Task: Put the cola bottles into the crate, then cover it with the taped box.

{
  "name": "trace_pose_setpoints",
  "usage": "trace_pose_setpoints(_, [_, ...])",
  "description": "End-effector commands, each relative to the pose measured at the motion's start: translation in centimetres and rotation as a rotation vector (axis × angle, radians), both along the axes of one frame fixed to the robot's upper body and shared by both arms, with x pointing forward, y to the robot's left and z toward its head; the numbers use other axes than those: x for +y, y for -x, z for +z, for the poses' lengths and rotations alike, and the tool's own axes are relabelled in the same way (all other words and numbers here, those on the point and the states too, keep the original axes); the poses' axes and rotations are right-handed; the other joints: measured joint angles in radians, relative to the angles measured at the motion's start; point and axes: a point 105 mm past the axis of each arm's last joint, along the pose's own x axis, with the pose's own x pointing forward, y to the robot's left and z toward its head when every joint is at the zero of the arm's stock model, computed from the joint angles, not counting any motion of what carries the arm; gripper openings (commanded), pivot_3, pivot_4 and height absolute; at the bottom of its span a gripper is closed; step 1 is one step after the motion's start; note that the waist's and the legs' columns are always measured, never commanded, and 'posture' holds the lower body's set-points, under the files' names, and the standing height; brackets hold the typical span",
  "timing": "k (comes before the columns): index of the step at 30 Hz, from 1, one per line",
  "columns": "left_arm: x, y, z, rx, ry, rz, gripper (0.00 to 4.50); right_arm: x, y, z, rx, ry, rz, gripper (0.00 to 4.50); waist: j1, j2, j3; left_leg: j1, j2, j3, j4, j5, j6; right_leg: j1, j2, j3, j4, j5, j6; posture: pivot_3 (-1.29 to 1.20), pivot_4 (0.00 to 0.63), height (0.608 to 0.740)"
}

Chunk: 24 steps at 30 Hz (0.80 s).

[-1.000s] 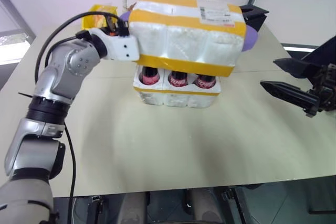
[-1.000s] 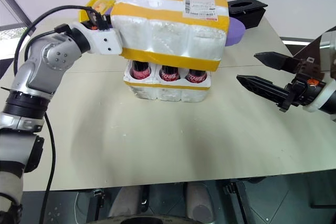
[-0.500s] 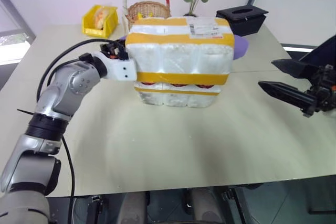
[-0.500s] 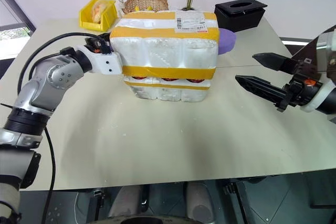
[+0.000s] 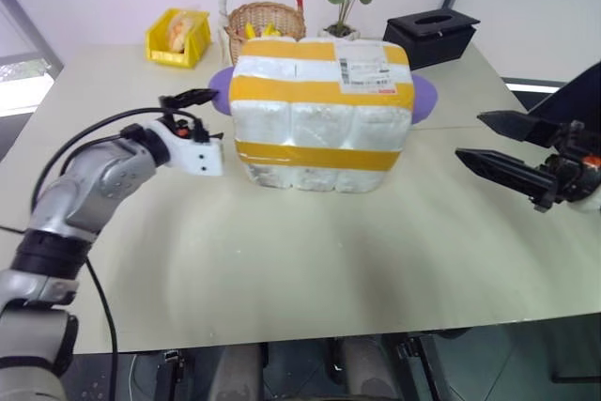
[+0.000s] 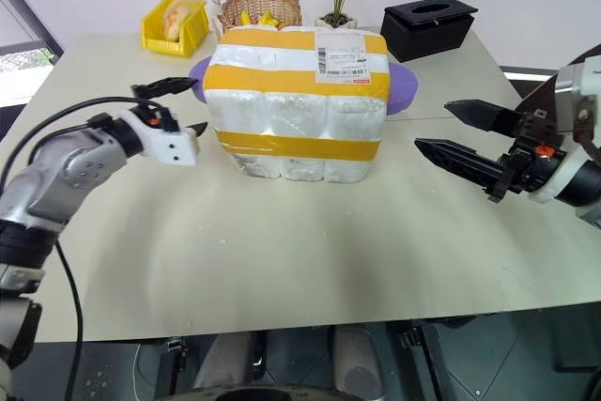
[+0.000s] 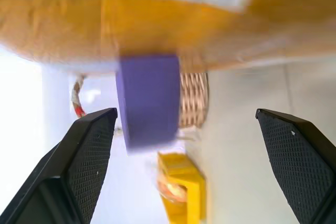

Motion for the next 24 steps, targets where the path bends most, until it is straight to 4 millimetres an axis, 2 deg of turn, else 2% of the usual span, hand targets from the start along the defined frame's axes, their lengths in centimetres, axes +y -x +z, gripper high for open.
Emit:
trace_pose_setpoints(1, [-0.1,2.7,1.5,0.035,0.072,-0.115,4.43,-0.1,0.1,0.8,-0.044,0.005,0.01,4.5,0.0,0.0,0.0,0.0,0.0,0.0,0.0,0.0,0.0,0.0,0.0,0.0,0.0,0.0,0.0,0.0,0.15,0.74])
trace_pose_setpoints(2, [0.0,3.4,1.0,0.1,0.095,-0.139,4.43,-0.1,0.0,0.7,-0.04,0.008,0.01,4.5,0.0,0.0,0.0,0.0,0.0,0.0,0.0,0.0,0.0,0.0,0.0,0.0,0.0,0.0,0.0,0.0,0.15,0.74])
trace_pose_setpoints(5, [2.2,3.9,0.3,0.387,0.329,-0.08,4.43,-0.3,-0.2,0.3,-0.026,0.024,0.014,4.5,0.002,0.0,0.0,0.0,0.0,0.001,0.0,0.0,0.0,0.0,-0.001,0.0,-0.001,0.0,-0.001,0.0,0.15,0.74])
trace_pose_setpoints(7, [3.5,3.7,0.7,0.55,0.511,-0.038,4.43,-0.3,-0.4,0.1,-0.017,0.035,0.018,4.5,0.002,0.0,0.0,0.0,0.001,0.001,0.0,0.0,0.0,0.0,-0.001,0.0,0.0,0.0,-0.001,0.0,0.15,0.74])
trace_pose_setpoints(8, [4.0,3.9,0.6,0.688,0.609,-0.021,4.43,-0.3,-0.4,-0.1,-0.014,0.044,0.02,4.5,0.002,0.0,0.0,0.0,0.001,0.001,0.0,0.0,0.0,0.0,-0.001,-0.001,0.0,0.0,-0.001,0.0,0.15,0.74])
trace_pose_setpoints(9, [3.9,4.4,0.9,0.787,0.66,-0.05,4.43,-0.4,-0.4,-0.2,-0.011,0.052,0.021,4.5,0.001,0.0,0.0,0.0,0.001,0.001,0.0,0.0,0.0,0.0,-0.001,-0.001,0.0,0.0,-0.001,0.0,0.15,0.74])
trace_pose_setpoints(11, [3.7,4.8,2.5,0.915,0.759,-0.117,4.43,-0.5,-0.5,-0.5,-0.006,0.06,0.02,4.5,0.0,0.0,0.0,0.0,0.001,0.002,0.0,0.0,0.0,0.0,0.0,-0.001,0.0,0.0,-0.001,0.0,0.15,0.74])
trace_pose_setpoints(14, [3.5,5.0,6.0,1.068,0.882,-0.245,4.43,-0.7,-0.3,-0.9,0.006,0.075,0.018,4.5,0.004,0.0,0.0,-0.001,0.001,0.001,0.001,0.0,0.0,0.0,0.0,-0.001,0.0,0.0,-0.001,0.0,0.15,0.74])
trace_pose_setpoints(16, [3.3,5.5,7.1,1.172,0.891,-0.3,4.43,-0.8,-0.2,-1.1,0.009,0.078,0.017,4.5,0.0,0.0,0.0,-0.001,0.001,0.001,0.001,0.0,0.0,0.0,0.0,-0.001,-0.001,0.0,-0.001,0.0,0.15,0.74])
trace_pose_setpoints(19, [3.3,5.7,7.0,1.277,0.823,-0.289,4.43,-0.8,0.0,-1.6,0.019,0.09,0.013,4.5,-0.008,0.0,0.0,0.0,0.0,0.002,-0.001,0.0,0.0,0.0,0.0,0.0,-0.001,-0.001,0.0,0.0,0.15,0.74])
trace_pose_setpoints(24, [2.4,5.3,7.4,1.313,0.733,-0.305,4.43,-1.0,0.1,-2.1,0.033,0.089,-0.003,4.5,-0.002,0.0,0.0,0.0,0.001,0.002,-0.003,0.0,0.0,-0.001,0.001,0.0,0.0,-0.001,-0.001,0.0,0.15,0.74])
